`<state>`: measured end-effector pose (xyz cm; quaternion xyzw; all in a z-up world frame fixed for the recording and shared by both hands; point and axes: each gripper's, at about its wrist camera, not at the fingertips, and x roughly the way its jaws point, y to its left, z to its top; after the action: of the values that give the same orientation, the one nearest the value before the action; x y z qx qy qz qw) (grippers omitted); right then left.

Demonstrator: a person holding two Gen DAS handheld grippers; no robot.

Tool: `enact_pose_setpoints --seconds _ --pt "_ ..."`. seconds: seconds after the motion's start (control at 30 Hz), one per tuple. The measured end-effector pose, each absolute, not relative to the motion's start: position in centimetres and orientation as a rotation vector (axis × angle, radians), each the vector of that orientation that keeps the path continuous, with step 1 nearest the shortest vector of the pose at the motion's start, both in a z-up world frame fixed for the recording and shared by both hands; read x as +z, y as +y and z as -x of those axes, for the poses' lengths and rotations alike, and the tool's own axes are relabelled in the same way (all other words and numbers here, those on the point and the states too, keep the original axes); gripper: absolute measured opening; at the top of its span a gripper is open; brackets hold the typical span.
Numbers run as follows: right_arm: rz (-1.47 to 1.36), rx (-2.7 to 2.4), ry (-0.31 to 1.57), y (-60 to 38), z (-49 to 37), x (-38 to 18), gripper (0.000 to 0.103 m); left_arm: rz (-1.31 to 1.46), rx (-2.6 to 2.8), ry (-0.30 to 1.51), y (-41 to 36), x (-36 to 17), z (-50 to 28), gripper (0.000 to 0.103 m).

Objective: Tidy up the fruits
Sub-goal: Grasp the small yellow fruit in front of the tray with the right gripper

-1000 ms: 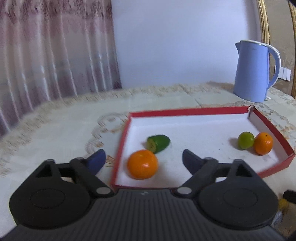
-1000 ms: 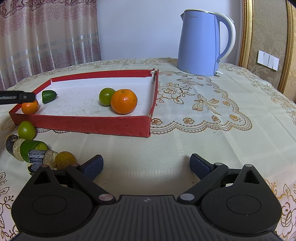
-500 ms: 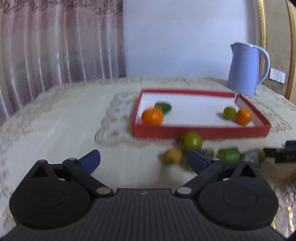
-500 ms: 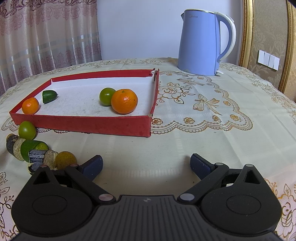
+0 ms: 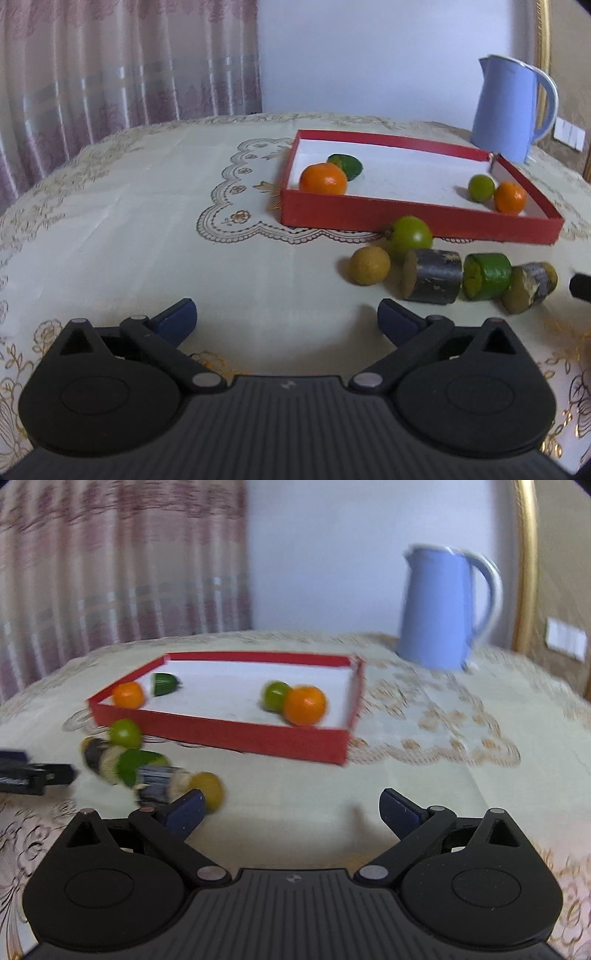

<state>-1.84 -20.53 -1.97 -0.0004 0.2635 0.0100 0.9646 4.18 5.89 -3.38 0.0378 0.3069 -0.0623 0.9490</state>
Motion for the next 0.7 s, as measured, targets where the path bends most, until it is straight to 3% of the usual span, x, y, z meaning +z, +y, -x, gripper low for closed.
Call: enact_pose_setpoints --seconds 0.13,0.3,0.53,0.7 --pt "0.081 0.040 0.519 -18.8 1.4 -1.5 0.095 -0.097 -0.120 0.623 5.6 -3.5 -4.3 0.103" --pt "0.100 0.079 0.572 -18.0 -0.2 -2.3 0.076 -0.050 -0.137 0.645 6.3 -3.6 -4.7 0.103" --pt "0.097 0.110 0.579 -17.8 -1.3 -2.6 0.065 -0.053 -0.136 0.645 6.5 -3.6 -4.8 0.103" --pt "0.072 0.177 0.591 -17.8 -1.5 -2.4 0.036 -0.054 -0.136 0.645 6.5 -3.6 -4.8 0.103"
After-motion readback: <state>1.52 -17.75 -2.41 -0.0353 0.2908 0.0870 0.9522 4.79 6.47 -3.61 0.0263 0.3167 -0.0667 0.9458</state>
